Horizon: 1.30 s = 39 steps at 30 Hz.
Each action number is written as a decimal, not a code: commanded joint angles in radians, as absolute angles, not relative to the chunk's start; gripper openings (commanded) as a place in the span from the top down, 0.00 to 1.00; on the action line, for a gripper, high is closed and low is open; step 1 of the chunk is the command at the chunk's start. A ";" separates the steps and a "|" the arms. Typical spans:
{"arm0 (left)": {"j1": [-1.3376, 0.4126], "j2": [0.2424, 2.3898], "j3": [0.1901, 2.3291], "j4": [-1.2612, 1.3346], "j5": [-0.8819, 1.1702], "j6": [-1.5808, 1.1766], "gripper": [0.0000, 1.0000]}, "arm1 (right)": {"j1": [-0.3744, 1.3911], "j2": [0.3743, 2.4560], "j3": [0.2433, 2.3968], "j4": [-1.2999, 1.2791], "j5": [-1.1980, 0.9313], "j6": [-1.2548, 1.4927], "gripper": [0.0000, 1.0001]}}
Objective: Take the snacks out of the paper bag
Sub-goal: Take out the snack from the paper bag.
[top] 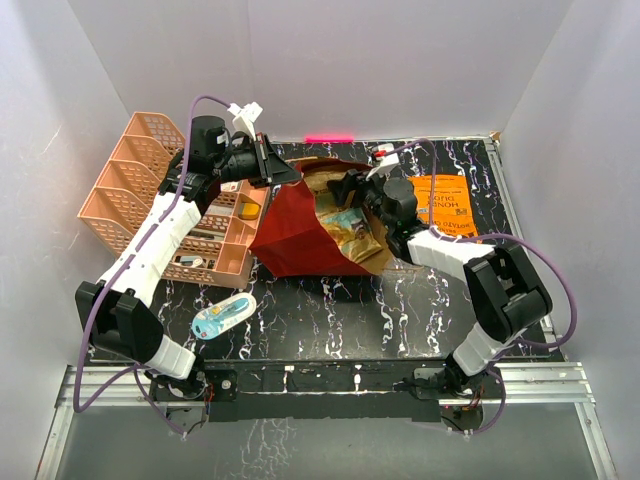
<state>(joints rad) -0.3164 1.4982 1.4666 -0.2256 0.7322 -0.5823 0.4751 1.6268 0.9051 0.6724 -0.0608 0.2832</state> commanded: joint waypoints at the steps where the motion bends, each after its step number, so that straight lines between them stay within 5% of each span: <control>1: -0.316 1.473 1.509 -0.234 0.769 -0.574 1.00 | 0.471 1.628 0.951 0.741 -0.166 0.343 0.47; 3: -0.317 1.470 1.504 -0.232 0.768 -0.575 1.00 | 0.469 1.610 0.969 0.703 -0.176 0.355 0.69; 9: -0.316 1.463 1.513 -0.252 0.745 -0.563 1.00 | 0.465 1.492 0.959 0.617 -0.195 0.382 0.92; 19: -0.316 1.448 1.536 -0.295 0.658 -0.560 1.00 | 0.463 1.251 0.989 0.278 -0.312 0.424 0.93; 29: -0.315 1.436 1.517 -0.301 0.624 -0.545 1.00 | 0.463 0.996 1.186 -0.133 -0.110 0.408 0.93; 39: -0.314 1.435 1.520 -0.331 0.605 -0.509 1.00 | 0.463 0.995 1.519 -0.365 0.109 0.332 0.93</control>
